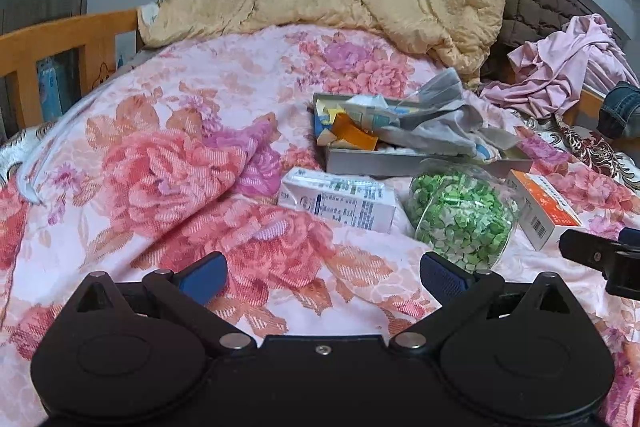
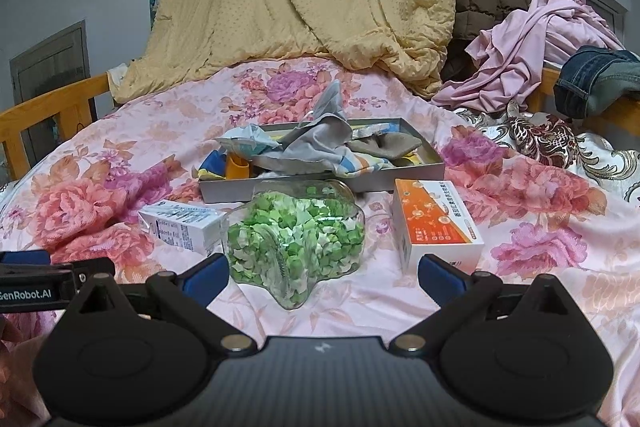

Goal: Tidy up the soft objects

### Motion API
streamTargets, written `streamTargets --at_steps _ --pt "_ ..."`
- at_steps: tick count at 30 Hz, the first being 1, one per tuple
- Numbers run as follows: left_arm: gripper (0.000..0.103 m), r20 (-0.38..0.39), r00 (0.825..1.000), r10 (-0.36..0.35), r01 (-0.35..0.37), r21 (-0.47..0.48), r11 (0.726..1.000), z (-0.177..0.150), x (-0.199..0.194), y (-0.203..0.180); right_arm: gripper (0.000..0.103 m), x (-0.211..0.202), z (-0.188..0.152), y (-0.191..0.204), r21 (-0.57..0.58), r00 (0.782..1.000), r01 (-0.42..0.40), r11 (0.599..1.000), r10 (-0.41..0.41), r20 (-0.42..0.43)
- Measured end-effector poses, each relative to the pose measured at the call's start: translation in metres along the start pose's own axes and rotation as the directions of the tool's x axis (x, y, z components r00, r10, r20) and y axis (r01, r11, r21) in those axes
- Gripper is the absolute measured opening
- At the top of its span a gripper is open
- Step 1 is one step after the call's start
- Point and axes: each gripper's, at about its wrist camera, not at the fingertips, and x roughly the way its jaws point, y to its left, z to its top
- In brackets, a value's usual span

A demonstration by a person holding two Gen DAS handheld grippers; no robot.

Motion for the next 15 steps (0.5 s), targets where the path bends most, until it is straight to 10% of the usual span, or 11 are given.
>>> streamTargets --at_steps 15 --pt "0.102 0.03 1.0 0.001 -0.002 0.043 0.999 -0.0053 -0.0041 -0.0025 0.103 0.0076 -0.0069 -0.0032 0.023 0.999 0.031 0.999 -0.031 -0.032"
